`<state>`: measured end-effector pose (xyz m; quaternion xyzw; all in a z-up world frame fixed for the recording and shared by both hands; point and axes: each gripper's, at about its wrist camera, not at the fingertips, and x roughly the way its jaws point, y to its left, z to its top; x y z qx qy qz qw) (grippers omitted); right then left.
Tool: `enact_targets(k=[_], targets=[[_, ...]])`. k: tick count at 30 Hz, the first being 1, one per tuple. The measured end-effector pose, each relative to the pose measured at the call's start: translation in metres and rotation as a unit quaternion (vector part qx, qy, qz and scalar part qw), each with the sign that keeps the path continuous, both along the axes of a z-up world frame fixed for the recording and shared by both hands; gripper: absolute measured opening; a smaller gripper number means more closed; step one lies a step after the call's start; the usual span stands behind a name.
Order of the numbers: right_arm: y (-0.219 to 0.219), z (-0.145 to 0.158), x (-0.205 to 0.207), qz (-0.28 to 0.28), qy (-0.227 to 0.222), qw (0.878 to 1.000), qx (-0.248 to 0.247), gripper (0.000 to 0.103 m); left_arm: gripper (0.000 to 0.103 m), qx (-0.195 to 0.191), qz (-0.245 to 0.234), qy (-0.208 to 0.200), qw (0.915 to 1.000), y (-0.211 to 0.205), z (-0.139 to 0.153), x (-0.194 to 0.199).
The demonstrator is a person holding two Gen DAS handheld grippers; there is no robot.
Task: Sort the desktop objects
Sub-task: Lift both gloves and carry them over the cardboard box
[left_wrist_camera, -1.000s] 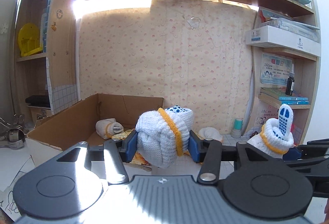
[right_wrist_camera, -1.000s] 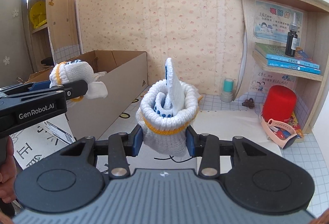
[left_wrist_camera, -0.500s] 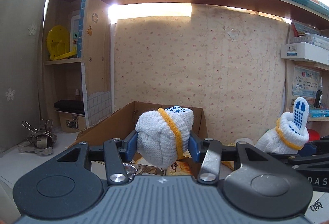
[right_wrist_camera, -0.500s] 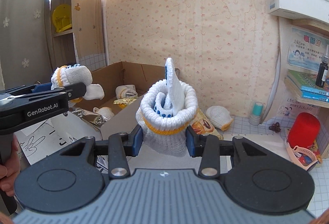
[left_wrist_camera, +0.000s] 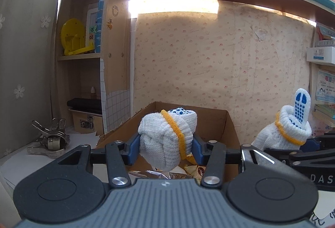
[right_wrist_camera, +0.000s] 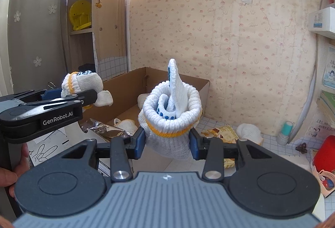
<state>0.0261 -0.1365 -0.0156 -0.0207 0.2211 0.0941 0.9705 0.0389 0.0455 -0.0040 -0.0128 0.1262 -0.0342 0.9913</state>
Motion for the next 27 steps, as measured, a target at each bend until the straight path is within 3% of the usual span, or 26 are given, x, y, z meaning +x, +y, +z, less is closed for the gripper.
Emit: enact_targets(k=[27], targets=[[0.032, 0.004, 0.081, 0.028, 0.016, 0.999, 0.000, 0.042, 0.053, 0.004, 0.020, 0.010, 0.9997, 0.013, -0.005, 0.027]])
